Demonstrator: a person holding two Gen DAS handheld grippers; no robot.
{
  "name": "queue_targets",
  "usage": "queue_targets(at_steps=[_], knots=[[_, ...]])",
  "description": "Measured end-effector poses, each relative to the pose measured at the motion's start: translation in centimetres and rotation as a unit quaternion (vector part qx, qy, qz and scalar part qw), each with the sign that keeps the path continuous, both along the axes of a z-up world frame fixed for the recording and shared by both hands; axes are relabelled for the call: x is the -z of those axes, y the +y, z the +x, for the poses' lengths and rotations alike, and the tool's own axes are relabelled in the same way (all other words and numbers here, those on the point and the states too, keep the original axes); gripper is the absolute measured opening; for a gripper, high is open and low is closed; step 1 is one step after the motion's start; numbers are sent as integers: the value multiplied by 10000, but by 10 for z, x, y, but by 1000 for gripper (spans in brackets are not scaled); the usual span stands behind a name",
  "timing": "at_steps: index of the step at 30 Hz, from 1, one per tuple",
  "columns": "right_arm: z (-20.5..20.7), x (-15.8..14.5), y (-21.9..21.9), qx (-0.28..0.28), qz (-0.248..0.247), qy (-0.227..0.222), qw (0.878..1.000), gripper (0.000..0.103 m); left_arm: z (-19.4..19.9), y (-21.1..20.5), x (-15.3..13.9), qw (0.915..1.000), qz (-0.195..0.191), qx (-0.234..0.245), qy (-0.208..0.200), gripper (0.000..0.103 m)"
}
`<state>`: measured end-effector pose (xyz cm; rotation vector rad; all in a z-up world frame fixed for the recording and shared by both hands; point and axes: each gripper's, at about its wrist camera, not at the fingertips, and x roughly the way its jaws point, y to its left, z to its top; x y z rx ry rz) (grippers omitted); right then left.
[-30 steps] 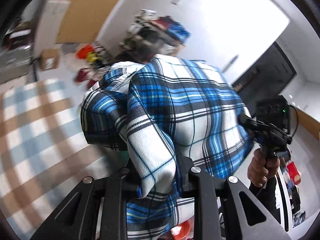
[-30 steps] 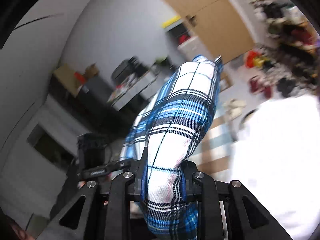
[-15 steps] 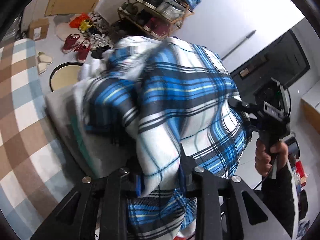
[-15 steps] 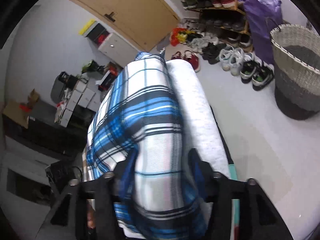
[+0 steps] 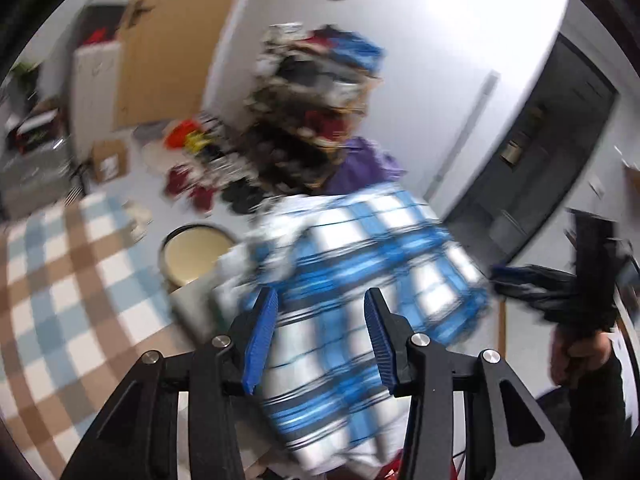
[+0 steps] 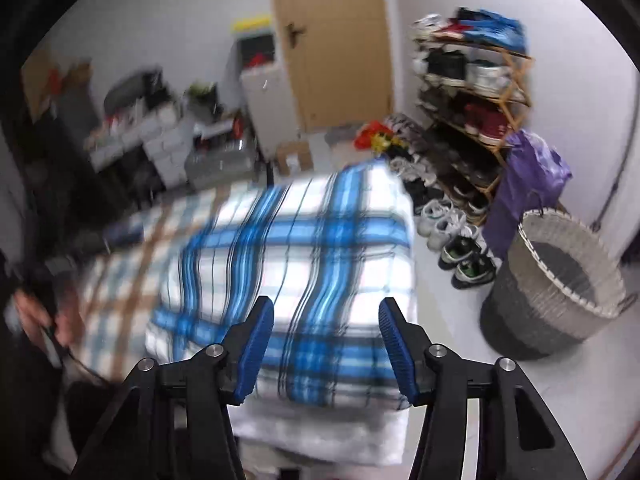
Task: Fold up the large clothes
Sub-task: 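Lift the bundle with both grippers and carry it onto the clothes stack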
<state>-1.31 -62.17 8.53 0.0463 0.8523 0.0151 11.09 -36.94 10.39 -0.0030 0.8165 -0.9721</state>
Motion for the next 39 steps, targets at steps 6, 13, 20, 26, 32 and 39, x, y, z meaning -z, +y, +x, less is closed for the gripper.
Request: queue_targets(at_steps=[6, 13, 20, 26, 32, 39], knots=[[24, 61, -15, 619, -234, 585, 9961, 27, 12, -64, 50, 9945, 1043, 126, -8, 39], [19, 61, -18, 627, -91, 306, 9975, 27, 31, -45, 66, 9948, 919, 129, 421, 39], [-6, 49, -11, 1027, -193, 159, 9944, 26, 5, -10, 72, 9881, 1386, -99, 666, 40], [-31, 32, 22, 861, -35, -485, 9951, 35, -39, 6, 56, 9933, 1150, -99, -6, 40], [-13, 61, 28, 1177, -49, -3, 9930, 42, -36, -15, 93, 9871, 1589, 59, 194, 40], [-26, 65, 14, 1513, 198, -98, 9882, 60, -12, -5, 118, 9882, 1412, -168, 561, 60]])
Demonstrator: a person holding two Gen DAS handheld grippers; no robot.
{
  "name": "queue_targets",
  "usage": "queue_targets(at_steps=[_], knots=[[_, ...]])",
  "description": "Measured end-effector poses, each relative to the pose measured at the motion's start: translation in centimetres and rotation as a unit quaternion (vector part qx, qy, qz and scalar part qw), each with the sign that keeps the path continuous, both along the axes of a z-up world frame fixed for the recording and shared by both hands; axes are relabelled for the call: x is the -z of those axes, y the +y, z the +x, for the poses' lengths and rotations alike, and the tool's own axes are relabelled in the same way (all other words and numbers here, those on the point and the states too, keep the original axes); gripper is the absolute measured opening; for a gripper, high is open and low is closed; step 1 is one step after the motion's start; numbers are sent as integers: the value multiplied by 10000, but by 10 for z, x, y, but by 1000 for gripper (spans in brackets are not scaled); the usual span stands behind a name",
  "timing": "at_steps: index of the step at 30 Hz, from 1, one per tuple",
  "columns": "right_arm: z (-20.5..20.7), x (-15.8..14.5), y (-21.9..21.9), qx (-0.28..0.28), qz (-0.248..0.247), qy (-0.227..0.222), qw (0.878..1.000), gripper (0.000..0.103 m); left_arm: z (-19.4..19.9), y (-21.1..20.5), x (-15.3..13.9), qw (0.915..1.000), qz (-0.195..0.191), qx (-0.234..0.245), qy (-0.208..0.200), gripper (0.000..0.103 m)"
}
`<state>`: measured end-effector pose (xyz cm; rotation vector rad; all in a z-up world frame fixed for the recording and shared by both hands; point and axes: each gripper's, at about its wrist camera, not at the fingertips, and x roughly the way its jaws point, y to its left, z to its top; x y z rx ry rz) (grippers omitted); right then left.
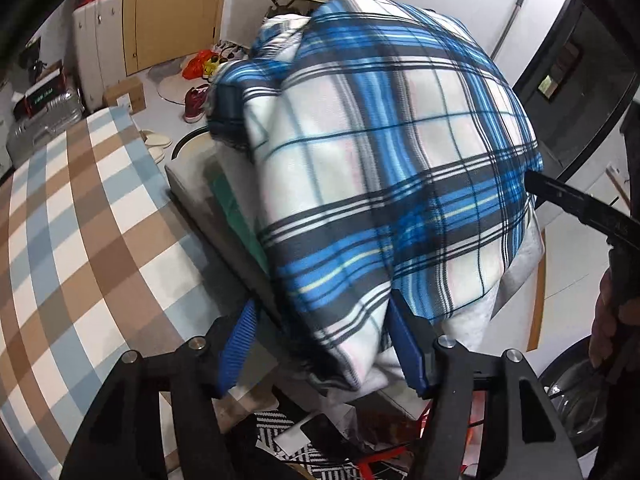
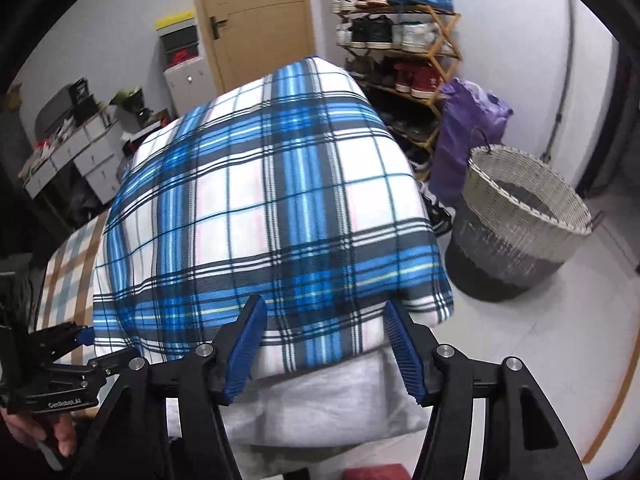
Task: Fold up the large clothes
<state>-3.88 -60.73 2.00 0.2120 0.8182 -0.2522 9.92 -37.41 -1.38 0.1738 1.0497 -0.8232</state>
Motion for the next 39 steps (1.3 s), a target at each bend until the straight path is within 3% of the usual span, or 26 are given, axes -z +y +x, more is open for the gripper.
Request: queue_targets(at_steps=[4, 8, 12, 15, 17, 20, 23, 26, 29, 34, 39], knots=[[-32, -15, 13, -59, 19, -485, 9988, 60, -12, 16, -18, 9983, 213, -149, -527, 59], [-92, -37, 43, -130, 126, -1535, 9880, 66, -50, 47, -60, 9889, -201, -295, -1442, 60], [-154, -51, 90, -99, -230, -2539, 9669, 98, -103, 77, -99, 9697, -747, -386, -2295, 62], [-195, -57, 128, -78, -699, -3231, 9437, 103, -131, 93, -113, 9509, -1012, -572, -2869, 83], [-224, -62, 155, -52, -995, -3682, 9244, 103, -148, 107, -118, 9363, -1280, -728, -3187, 84], [-247, -68, 180, 111, -1286, -3991, 9078, 103, -170, 122, -122, 9315, -1455, -868, -3218, 85], [-263, -70, 200, 264, -1566, -4082, 8990, 103, -178, 133, -120, 9287, -1591, -1142, -3149, 85], [-276, -69, 211, 374, -1596, -4118, 8964, 103, -184, 138, -117, 9298, -1724, -1171, -3034, 89], [-282, -63, 211, 331, -1481, -4112, 8988, 103, -196, 142, -113, 9246, -1708, -1266, -3162, 101], [-295, -56, 222, 293, -1722, -4167, 8921, 103, -206, 140, -109, 9246, -1615, -1258, -3213, 101], [-303, -51, 218, 322, -1457, -4331, 8889, 103, -210, 139, -107, 9183, -1628, -1375, -3335, 101]])
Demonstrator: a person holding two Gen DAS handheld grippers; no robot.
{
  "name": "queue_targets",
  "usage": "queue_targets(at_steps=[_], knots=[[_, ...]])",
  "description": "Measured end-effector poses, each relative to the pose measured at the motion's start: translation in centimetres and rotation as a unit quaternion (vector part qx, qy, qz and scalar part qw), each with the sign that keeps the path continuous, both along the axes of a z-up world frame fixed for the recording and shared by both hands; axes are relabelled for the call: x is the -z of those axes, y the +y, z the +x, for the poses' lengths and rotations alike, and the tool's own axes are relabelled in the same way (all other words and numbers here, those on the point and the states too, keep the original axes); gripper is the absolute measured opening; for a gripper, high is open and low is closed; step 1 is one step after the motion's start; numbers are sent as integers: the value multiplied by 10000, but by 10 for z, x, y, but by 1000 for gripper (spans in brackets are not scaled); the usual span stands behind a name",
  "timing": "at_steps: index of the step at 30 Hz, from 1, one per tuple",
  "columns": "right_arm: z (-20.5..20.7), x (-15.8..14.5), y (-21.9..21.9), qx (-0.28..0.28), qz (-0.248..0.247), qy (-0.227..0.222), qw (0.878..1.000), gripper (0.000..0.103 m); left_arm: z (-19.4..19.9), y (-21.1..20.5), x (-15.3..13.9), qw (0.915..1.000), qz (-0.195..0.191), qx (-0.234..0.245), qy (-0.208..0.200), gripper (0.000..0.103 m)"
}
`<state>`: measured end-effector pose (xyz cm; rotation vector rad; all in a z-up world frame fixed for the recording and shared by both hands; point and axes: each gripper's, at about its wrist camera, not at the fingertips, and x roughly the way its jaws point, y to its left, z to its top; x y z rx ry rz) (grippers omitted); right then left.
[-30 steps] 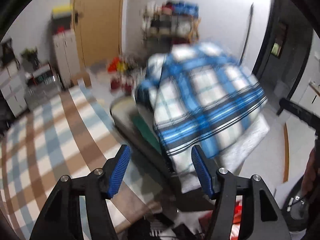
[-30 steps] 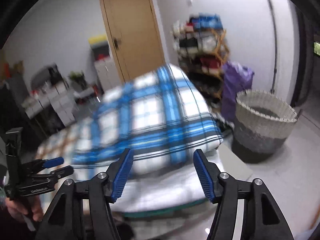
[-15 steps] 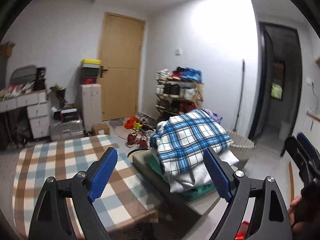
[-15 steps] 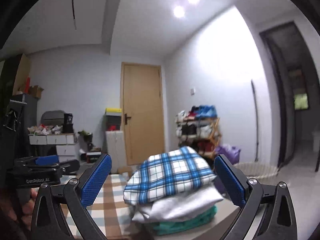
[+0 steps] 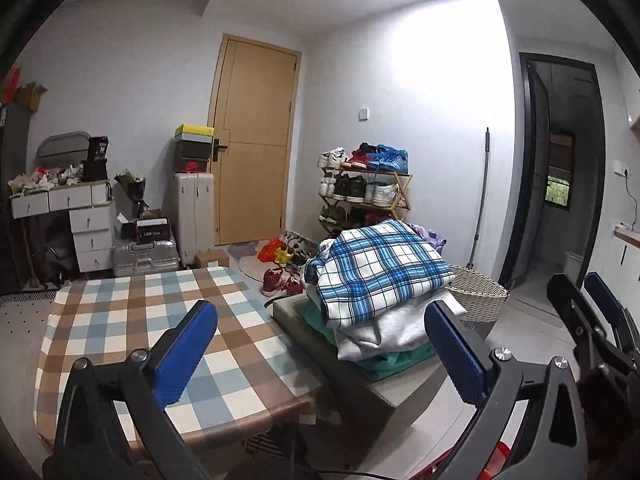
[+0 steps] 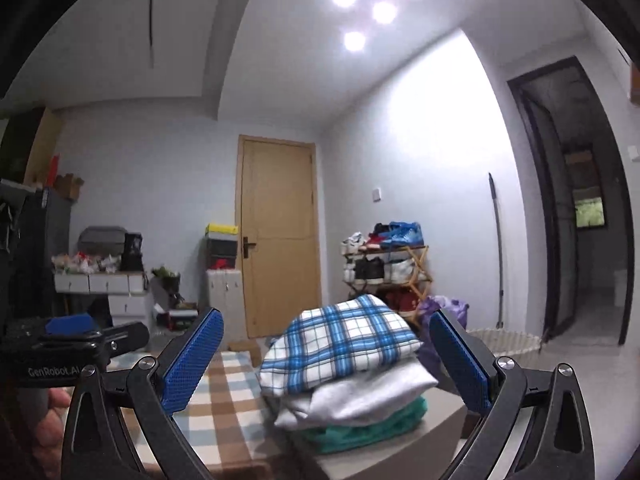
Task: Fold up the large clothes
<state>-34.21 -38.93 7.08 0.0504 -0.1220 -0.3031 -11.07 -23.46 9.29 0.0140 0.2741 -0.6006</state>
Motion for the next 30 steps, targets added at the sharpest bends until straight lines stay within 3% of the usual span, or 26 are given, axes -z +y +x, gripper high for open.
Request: queue_targets(at_steps=[13, 30], knots=[[-10, 7, -20, 209, 92, -50, 9997, 103, -14, -18, 12, 9991, 134, -237, -320, 101], [-12, 8, -23, 233, 237, 3, 9994, 103, -24, -15, 7, 9991, 203, -139, -348, 101]])
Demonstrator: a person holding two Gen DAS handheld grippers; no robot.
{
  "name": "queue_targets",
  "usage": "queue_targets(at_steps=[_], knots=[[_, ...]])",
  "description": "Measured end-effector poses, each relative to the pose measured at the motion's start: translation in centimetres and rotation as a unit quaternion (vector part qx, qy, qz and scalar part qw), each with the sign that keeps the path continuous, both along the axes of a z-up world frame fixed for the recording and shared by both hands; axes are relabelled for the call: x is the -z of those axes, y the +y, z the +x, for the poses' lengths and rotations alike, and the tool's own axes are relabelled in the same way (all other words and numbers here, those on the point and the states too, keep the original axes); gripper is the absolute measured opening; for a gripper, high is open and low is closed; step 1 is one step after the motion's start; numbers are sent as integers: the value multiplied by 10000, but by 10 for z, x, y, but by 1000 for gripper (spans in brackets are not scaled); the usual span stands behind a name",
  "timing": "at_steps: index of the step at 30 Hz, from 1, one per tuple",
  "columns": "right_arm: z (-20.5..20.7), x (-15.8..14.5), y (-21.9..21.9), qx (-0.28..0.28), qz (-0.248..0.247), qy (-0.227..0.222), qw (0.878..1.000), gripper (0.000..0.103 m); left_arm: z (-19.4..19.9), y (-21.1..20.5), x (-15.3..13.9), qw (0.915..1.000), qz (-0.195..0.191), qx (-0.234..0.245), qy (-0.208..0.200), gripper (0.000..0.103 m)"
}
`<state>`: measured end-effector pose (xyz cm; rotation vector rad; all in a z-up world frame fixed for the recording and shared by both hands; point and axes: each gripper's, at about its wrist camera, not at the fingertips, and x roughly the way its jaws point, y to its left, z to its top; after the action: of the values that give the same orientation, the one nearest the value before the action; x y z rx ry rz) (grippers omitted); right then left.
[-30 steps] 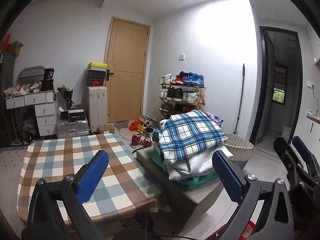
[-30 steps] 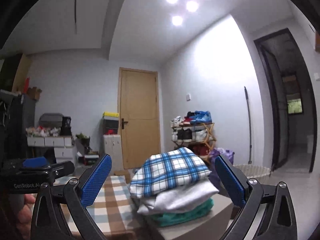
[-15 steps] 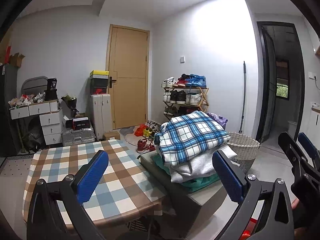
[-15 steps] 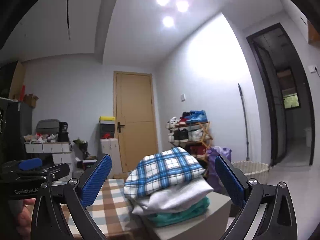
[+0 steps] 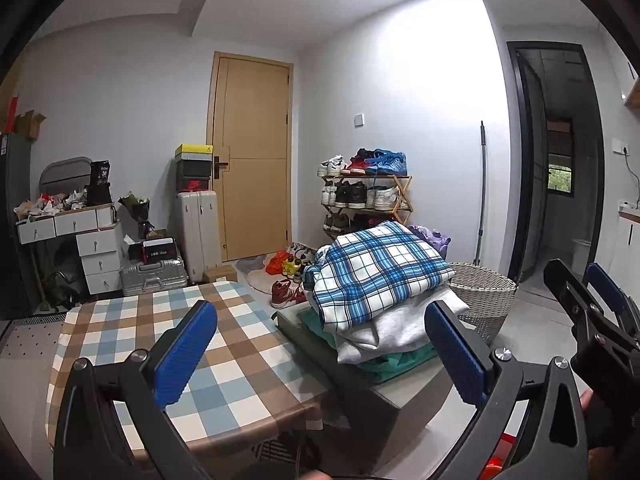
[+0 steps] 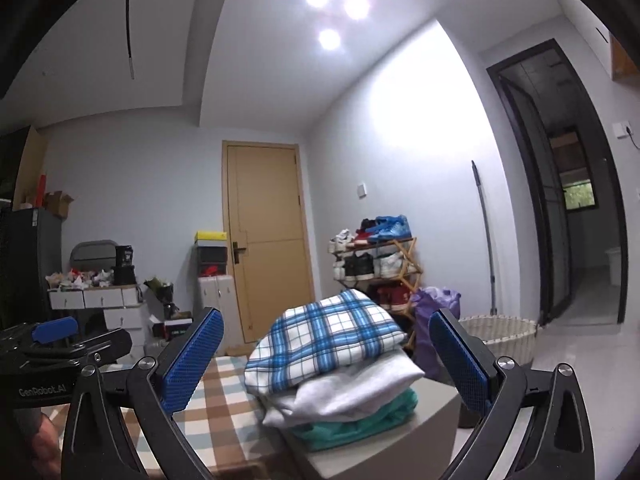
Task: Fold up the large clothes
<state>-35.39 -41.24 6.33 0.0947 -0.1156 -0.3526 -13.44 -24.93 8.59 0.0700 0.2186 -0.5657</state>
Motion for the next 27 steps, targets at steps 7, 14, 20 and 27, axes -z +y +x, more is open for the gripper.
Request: queue_targets(at_steps=[7, 14, 20, 27], knots=[[-1, -1, 1, 14, -1, 7, 10000, 103, 3, 2, 1, 9999, -105, 23, 90, 101], [0, -2, 2, -26, -21, 30, 10000, 103, 2, 2, 1, 9999, -70, 27, 92, 101], [0, -1, 1, -26, -21, 22, 10000, 103, 1, -2, 2, 9999, -36, 89, 124, 101], [0, -1, 3, -30, -24, 23, 10000, 103, -2, -7, 2, 9999, 38, 126, 64, 101]])
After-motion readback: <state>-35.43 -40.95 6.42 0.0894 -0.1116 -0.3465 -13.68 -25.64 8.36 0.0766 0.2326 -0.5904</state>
